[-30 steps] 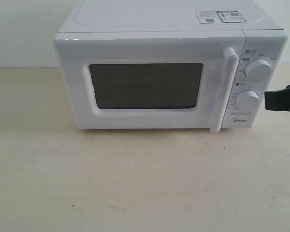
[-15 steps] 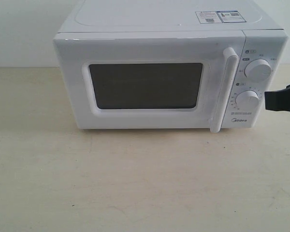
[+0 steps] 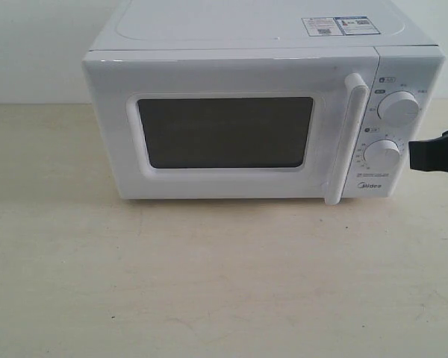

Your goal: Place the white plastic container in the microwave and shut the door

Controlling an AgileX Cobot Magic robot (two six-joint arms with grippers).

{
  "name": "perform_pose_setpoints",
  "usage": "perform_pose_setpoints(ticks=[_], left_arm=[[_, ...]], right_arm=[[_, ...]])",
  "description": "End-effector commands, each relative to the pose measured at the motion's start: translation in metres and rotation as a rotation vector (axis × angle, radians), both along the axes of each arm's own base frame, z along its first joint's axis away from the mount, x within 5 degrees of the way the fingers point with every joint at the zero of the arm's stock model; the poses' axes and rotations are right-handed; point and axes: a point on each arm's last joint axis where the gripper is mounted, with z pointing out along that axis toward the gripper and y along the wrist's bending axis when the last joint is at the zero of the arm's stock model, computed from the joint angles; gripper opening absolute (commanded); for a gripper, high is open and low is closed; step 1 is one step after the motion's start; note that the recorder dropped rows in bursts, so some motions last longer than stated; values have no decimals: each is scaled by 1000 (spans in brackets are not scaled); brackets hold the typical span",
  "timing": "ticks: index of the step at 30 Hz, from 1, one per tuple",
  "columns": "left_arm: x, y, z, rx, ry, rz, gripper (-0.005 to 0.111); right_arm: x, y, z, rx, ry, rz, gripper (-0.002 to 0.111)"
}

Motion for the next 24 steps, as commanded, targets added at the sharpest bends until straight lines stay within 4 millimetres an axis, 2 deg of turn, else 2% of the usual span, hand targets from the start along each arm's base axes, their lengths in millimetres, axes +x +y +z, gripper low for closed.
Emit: perform_pose_setpoints(ticks=[1, 8, 12, 15, 19, 21, 24], left_arm=[[0, 0, -1, -3, 1, 0, 4], [0, 0, -1, -3, 1, 0, 4], [0, 0, -1, -3, 1, 0, 4], [0, 0, -1, -3, 1, 0, 4], [0, 0, -1, -3, 1, 0, 4], [0, 0, -1, -3, 1, 0, 4], [0, 0, -1, -3, 1, 0, 4]], right_arm=[[-1, -1, 0, -1, -5, -2, 0], [-2, -2, 2, 6, -16, -1, 0], [-12, -9, 13, 29, -71, 0, 0], [-20, -23, 25, 57, -158, -37, 0], [-30, -47, 46, 218, -342, -159, 0], [-38, -57, 49, 257, -438, -195, 0], [-54, -62, 46, 291, -605, -165, 0]])
